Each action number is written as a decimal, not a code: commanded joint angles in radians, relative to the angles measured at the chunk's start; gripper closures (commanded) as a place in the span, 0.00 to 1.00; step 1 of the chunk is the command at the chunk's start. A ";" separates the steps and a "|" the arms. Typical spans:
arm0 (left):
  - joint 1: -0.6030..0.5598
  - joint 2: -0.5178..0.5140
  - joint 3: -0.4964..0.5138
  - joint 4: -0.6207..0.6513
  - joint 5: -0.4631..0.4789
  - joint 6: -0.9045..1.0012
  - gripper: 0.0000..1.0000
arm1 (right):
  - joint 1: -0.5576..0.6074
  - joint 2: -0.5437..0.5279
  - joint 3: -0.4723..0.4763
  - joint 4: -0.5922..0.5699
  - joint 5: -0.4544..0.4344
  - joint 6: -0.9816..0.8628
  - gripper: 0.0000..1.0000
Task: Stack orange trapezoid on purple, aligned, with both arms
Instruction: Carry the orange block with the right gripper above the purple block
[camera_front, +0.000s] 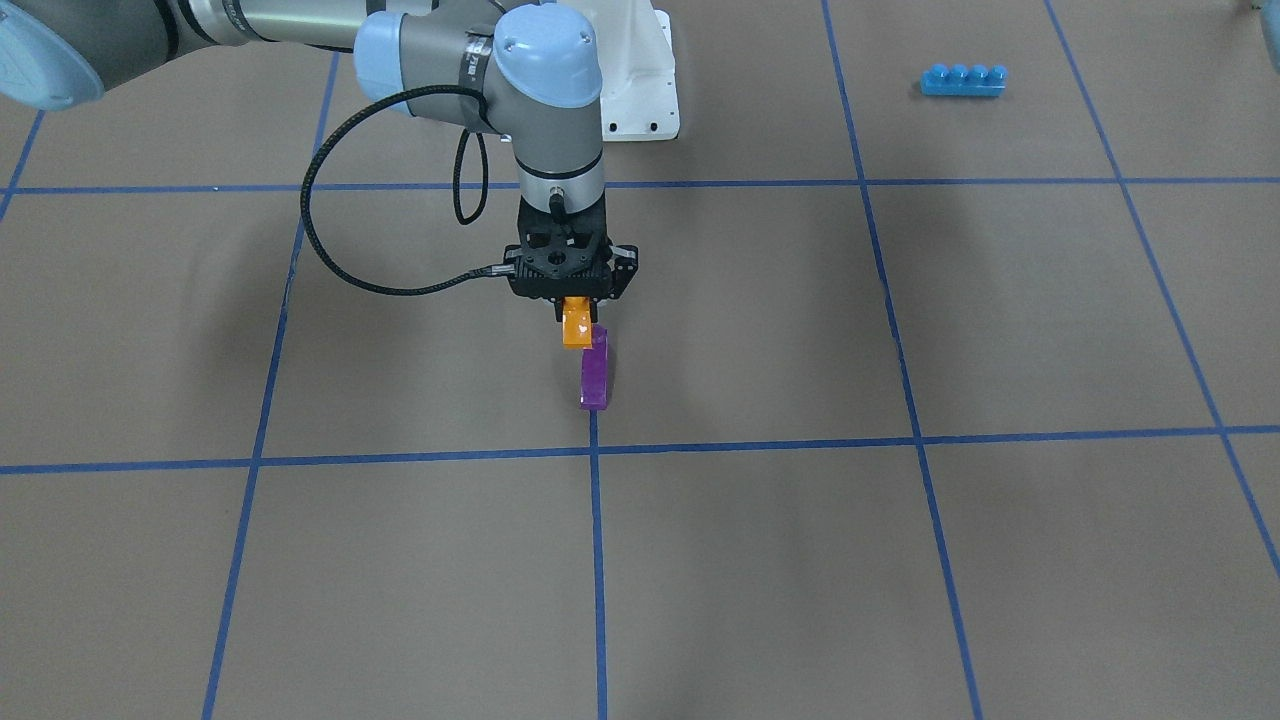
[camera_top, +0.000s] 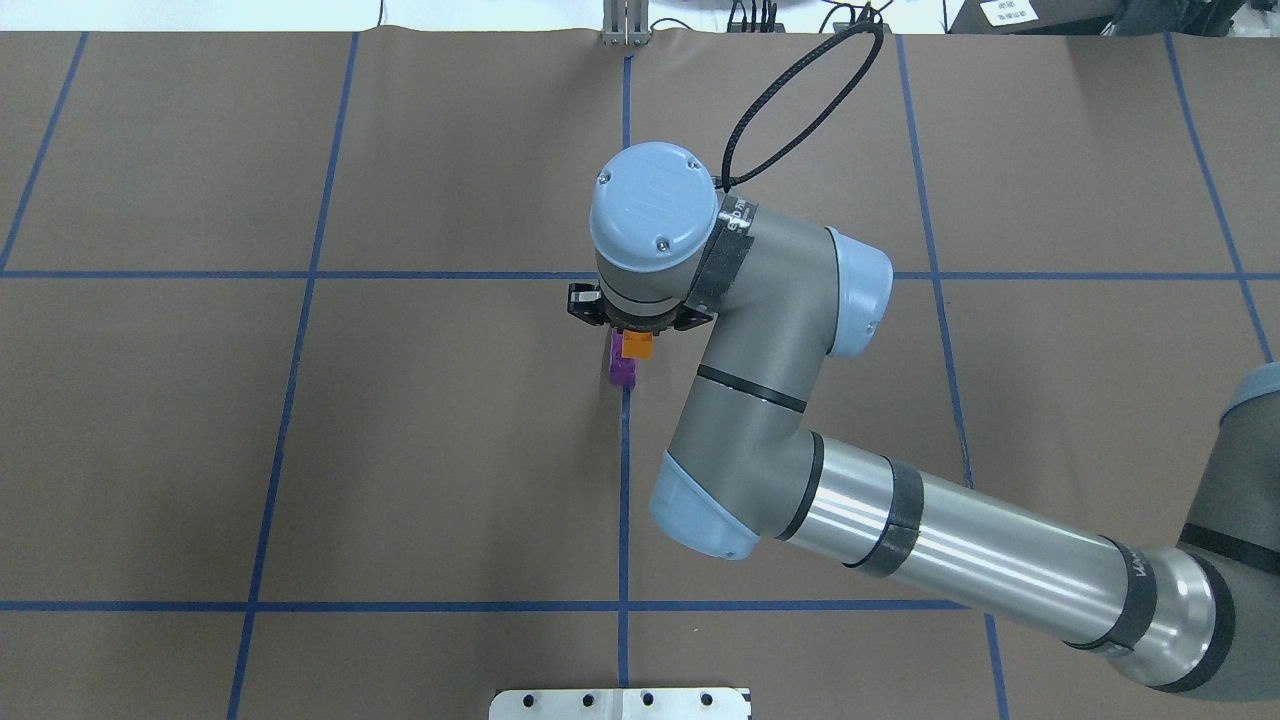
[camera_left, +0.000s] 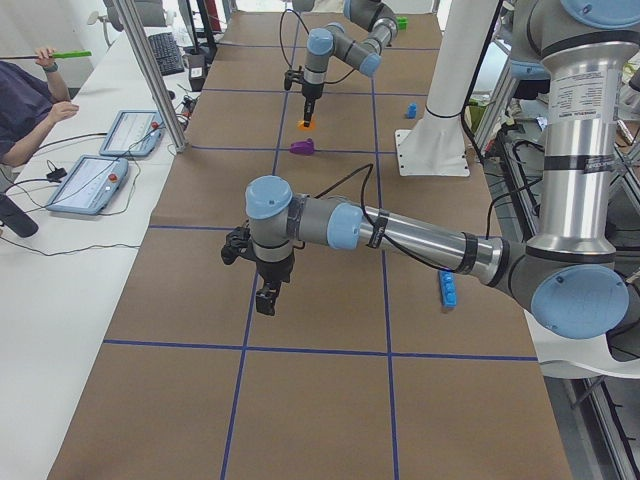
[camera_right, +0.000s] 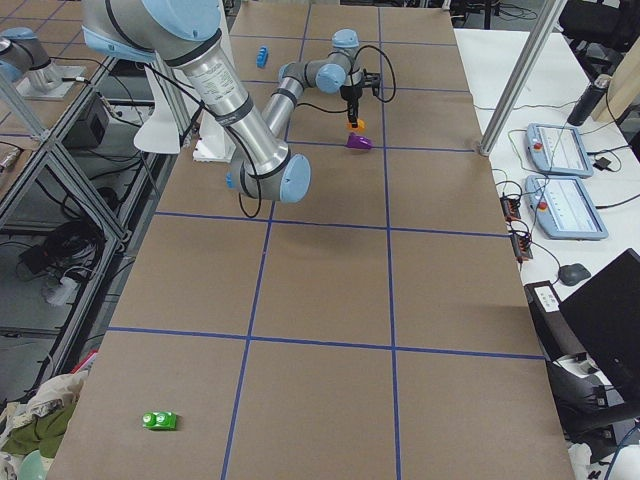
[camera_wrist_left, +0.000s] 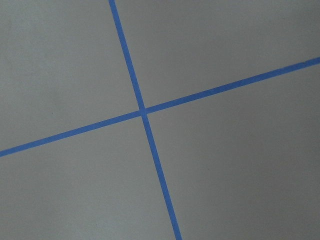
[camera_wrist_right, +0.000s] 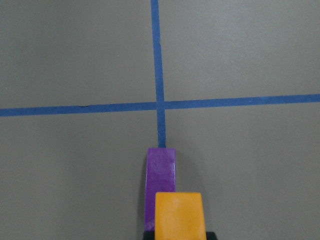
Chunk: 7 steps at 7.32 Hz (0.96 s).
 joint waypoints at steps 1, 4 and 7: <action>0.000 0.002 0.000 0.000 0.000 -0.001 0.00 | -0.007 0.016 -0.038 0.000 -0.008 0.000 1.00; 0.000 0.000 0.001 0.000 0.000 -0.001 0.00 | -0.016 0.022 -0.059 0.002 -0.025 0.002 1.00; 0.001 0.000 0.006 0.000 0.000 -0.001 0.00 | -0.033 0.025 -0.075 0.003 -0.052 0.003 1.00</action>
